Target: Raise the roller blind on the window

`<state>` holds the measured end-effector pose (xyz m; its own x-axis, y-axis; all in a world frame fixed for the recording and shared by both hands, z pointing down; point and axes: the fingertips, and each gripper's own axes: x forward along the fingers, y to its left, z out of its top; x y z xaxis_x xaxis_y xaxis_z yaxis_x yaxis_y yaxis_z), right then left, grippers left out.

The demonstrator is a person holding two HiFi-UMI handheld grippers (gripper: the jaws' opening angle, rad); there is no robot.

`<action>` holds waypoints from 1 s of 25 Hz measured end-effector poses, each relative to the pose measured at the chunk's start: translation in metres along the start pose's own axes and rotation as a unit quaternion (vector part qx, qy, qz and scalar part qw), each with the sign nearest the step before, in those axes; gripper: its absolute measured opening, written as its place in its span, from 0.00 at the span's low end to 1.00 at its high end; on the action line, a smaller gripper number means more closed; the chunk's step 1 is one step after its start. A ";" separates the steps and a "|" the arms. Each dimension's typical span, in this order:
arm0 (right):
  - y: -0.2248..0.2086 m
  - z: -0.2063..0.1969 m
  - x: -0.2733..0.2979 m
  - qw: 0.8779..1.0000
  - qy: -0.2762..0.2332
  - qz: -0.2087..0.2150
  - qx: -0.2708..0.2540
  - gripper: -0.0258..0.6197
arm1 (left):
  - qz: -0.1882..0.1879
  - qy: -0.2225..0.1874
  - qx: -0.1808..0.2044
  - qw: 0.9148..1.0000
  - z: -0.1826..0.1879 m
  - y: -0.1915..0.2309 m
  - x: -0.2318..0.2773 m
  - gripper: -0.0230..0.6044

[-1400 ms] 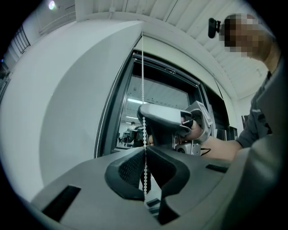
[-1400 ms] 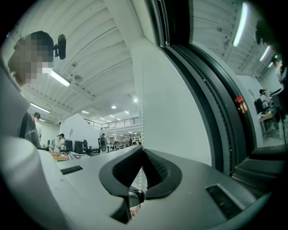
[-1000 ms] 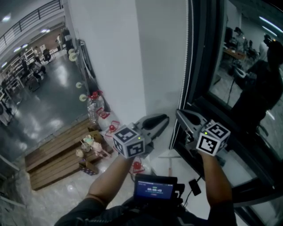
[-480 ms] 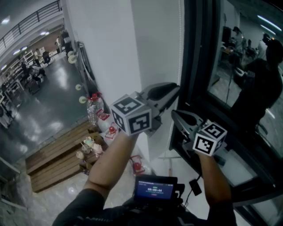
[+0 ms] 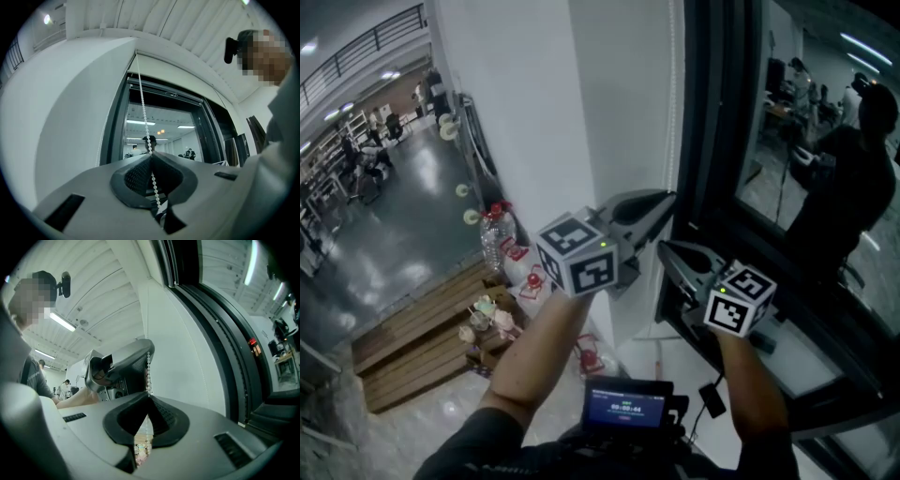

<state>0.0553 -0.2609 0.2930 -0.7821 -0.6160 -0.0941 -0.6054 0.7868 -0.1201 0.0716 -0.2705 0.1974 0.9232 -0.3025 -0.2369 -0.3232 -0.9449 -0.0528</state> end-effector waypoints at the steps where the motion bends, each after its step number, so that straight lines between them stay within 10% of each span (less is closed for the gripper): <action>1: 0.000 0.001 0.000 1.000 -0.001 0.001 0.001 0.04 | 0.001 -0.002 0.003 1.000 0.001 -0.001 0.000 0.04; 25: -0.028 -0.054 -0.003 0.998 0.054 -0.023 0.031 0.04 | 0.047 0.023 0.001 0.999 -0.060 0.013 0.002 0.04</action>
<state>0.0665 -0.2795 0.3499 -0.7676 -0.6406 0.0188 -0.6325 0.7525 -0.1833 0.0822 -0.2907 0.2543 0.8975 -0.3947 -0.1966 -0.4085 -0.9121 -0.0338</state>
